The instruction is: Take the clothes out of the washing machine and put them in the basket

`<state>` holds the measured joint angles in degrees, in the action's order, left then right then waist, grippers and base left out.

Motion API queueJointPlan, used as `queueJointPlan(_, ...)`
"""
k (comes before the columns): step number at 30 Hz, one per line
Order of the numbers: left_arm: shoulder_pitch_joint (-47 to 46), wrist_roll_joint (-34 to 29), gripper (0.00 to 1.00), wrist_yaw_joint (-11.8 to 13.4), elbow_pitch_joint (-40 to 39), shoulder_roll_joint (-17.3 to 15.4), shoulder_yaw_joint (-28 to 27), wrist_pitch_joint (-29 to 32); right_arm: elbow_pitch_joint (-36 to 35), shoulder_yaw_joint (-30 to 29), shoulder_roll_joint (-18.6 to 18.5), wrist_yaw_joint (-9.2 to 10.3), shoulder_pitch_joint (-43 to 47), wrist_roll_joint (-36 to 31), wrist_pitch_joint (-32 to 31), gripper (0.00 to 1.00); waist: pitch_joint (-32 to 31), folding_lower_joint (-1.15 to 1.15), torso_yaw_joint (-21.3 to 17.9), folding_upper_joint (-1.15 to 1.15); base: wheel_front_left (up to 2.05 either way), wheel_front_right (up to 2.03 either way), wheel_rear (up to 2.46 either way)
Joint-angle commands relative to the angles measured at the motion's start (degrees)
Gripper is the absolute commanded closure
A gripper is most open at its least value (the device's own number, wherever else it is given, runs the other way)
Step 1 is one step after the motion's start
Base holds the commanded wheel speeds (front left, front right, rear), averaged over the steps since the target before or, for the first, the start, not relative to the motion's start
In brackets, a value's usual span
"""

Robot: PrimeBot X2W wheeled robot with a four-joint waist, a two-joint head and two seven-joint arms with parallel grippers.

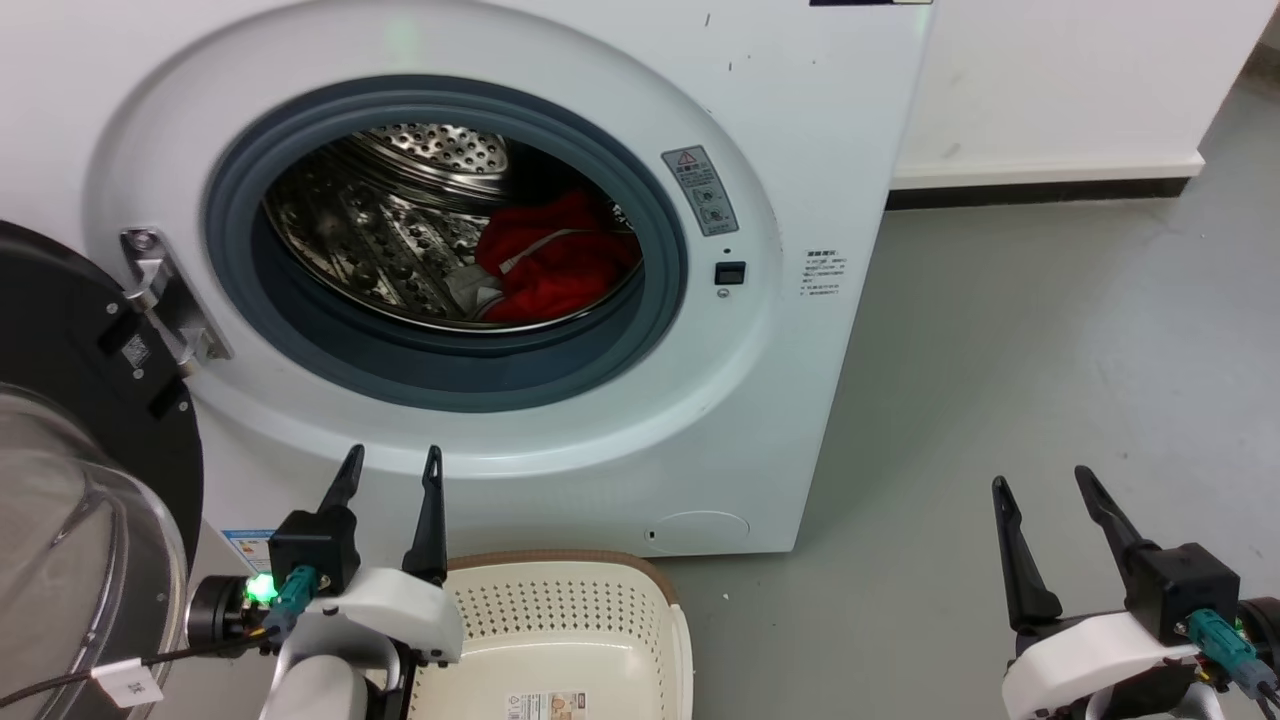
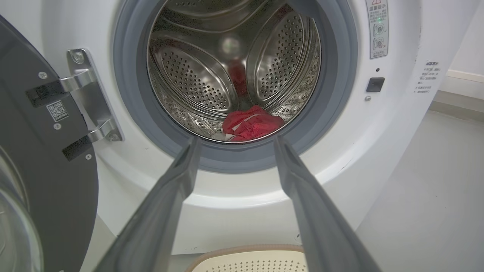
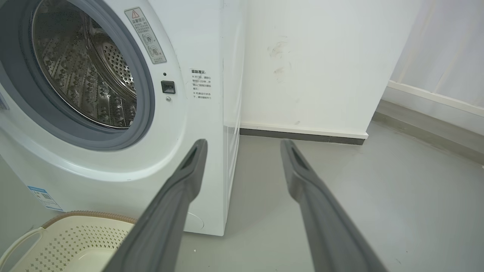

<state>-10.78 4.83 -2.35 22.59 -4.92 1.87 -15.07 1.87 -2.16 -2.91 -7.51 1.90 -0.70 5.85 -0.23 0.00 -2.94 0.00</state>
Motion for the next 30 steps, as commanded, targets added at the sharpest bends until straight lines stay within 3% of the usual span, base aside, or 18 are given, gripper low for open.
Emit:
queueJointPlan(1,-1.30,0.18,0.00,0.20,0.03,-0.39,-0.22,-0.15,-0.44,0.23,0.05,0.04,-0.97,-0.47,-0.09,0.00,1.29,0.00,-1.29,0.00,0.00,0.00,0.00)
queueJointPlan(8,-7.72,1.96,0.00,-0.19,4.10,-1.98,-2.58,-0.14,-2.68,0.92,0.07,0.04,-2.79,0.11,0.27,0.00,7.54,0.00,-5.89,0.00,0.00,0.00,0.00)
queueJointPlan(22,-29.88,5.29,0.00,-3.55,17.21,-10.99,-3.96,8.27,-1.21,3.77,0.10,0.04,-9.33,3.84,4.41,0.00,22.12,0.00,-14.52,0.00,0.00,0.00,0.00)
queueJointPlan(23,-35.61,5.63,0.00,-4.04,20.68,-13.70,-3.51,10.83,0.12,4.70,0.09,0.04,-10.63,4.95,5.95,0.00,25.03,0.00,-16.61,0.00,0.00,0.00,0.00)
queueJointPlan(30,-46.97,6.47,0.00,-4.54,26.71,-17.02,-3.18,14.88,3.12,6.95,0.11,0.04,-13.47,7.39,8.05,0.00,30.04,0.00,-19.88,0.00,0.00,0.00,0.00)
